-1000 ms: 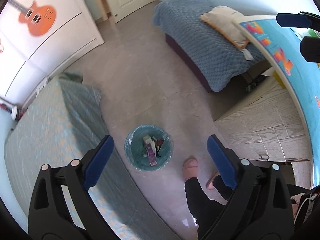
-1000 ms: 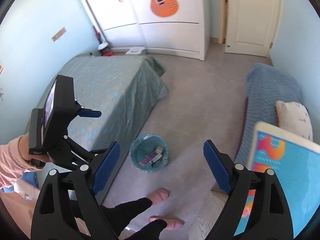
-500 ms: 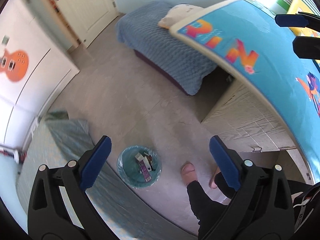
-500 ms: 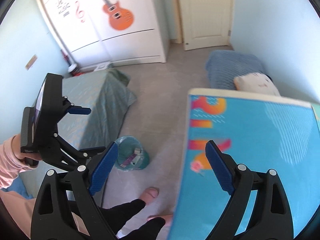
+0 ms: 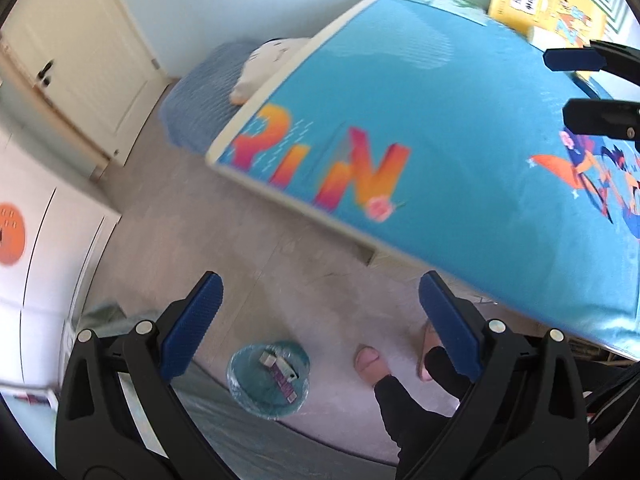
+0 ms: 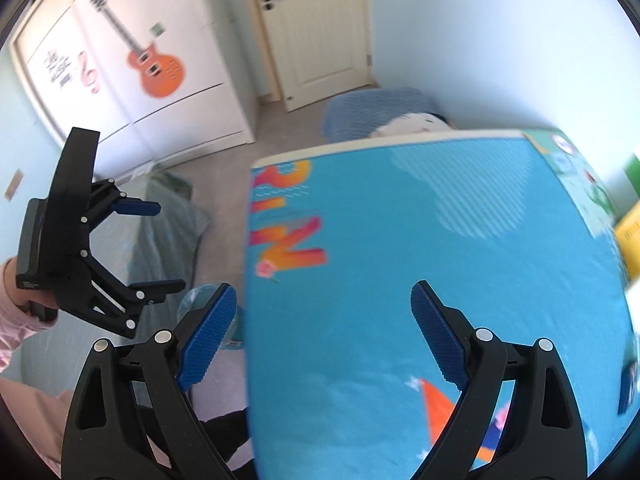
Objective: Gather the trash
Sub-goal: 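Move both open grippers back over the blanket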
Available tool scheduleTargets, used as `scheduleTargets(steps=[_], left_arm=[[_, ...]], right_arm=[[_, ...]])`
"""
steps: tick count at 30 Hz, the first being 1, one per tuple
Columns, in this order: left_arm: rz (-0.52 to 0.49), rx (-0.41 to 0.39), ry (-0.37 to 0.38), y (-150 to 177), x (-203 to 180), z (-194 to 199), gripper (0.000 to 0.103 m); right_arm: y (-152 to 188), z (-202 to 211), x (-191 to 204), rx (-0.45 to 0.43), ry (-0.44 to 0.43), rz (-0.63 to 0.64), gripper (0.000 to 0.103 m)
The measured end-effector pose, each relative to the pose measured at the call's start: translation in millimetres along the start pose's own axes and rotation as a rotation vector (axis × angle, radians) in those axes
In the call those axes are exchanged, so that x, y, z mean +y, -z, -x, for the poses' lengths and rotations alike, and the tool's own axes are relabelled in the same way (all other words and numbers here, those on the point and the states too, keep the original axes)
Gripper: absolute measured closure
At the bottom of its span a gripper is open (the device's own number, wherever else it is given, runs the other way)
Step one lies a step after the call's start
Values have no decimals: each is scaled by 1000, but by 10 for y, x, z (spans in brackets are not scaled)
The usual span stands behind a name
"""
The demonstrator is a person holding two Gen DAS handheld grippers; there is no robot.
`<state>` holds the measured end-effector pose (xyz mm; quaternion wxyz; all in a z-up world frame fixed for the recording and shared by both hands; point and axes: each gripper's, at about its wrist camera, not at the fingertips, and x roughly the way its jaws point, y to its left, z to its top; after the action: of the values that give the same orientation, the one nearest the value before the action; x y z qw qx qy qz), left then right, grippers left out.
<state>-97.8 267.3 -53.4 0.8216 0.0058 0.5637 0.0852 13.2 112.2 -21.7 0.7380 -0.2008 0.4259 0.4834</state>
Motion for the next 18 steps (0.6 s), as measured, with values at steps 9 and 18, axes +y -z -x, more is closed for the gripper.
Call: scheduleTargets(steps=[9,18], left_arm=[[-156,-24,39,-475,-605,-51,7],[-337,-53,73,-975,-1408,-76,7]], right_arm=[[422,379,-670,-9,104,-114,14],[920,809,-1399,-25,202,-238,14]])
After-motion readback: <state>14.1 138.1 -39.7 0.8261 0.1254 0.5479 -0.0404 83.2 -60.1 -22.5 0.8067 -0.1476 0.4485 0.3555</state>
